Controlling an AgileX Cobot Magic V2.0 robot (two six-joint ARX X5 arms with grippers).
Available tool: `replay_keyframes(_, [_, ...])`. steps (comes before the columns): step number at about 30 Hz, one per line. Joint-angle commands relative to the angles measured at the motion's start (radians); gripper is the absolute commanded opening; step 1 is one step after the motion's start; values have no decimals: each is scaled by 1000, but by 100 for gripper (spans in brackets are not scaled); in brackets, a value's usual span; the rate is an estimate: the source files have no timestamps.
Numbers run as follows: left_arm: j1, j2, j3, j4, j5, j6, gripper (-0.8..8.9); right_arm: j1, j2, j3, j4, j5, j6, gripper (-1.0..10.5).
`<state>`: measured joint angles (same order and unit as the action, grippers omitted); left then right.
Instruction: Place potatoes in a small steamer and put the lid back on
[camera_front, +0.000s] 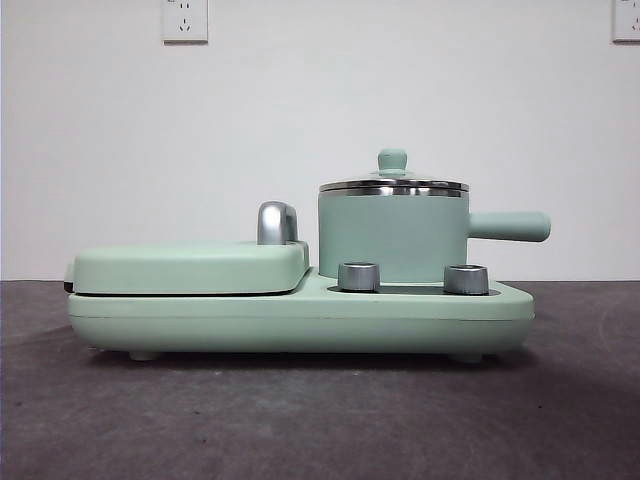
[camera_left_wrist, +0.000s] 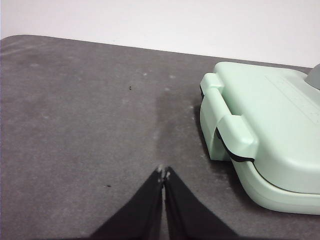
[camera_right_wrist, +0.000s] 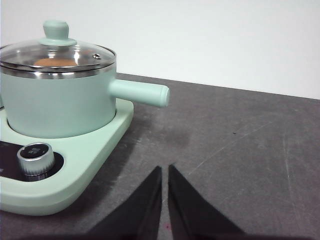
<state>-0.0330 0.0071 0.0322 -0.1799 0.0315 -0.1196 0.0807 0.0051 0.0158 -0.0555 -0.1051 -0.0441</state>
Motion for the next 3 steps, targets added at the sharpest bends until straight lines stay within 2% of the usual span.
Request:
replay_keyframes(1, [0, 0, -18, -7, 2, 3, 6, 0, -2, -4, 11, 2, 13, 19])
replay_keyframes(3, [0, 0, -18, -7, 2, 3, 6, 0, -2, -4, 11, 2, 13, 19])
